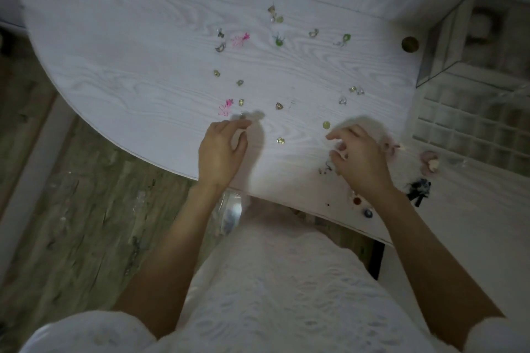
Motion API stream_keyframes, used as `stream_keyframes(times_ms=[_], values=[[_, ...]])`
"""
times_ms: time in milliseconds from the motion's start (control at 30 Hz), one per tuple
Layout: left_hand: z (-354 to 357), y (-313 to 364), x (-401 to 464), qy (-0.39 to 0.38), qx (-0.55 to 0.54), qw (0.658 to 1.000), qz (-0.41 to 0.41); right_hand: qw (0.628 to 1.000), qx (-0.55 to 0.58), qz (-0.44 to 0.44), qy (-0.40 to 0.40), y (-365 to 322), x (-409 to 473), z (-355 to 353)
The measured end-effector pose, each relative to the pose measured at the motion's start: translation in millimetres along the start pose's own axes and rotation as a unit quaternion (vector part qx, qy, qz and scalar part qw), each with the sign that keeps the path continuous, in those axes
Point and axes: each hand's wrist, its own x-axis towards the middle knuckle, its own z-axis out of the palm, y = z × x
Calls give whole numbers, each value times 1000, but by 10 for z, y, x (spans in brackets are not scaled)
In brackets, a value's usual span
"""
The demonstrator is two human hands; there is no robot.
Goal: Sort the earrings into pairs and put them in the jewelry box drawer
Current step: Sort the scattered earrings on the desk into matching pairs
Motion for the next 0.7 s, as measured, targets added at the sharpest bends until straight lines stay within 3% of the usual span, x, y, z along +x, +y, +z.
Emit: stream_keyframes(times_ms=[133,233,400,700], values=[[-78,-258,299,63,-42,993,-94,998,-24,-49,-37,-150,491,202],[-92,-326,506,41,-44,990,-127,995,-36,-92,-32,-329,791,401],[-38,-398,655,-43,-3,994,-102,988,-42,-146,14,-638,1279,522],[-77,-482,697,-30,-8,994,-103,968,-95,-228,-38,-1086,2319,628]])
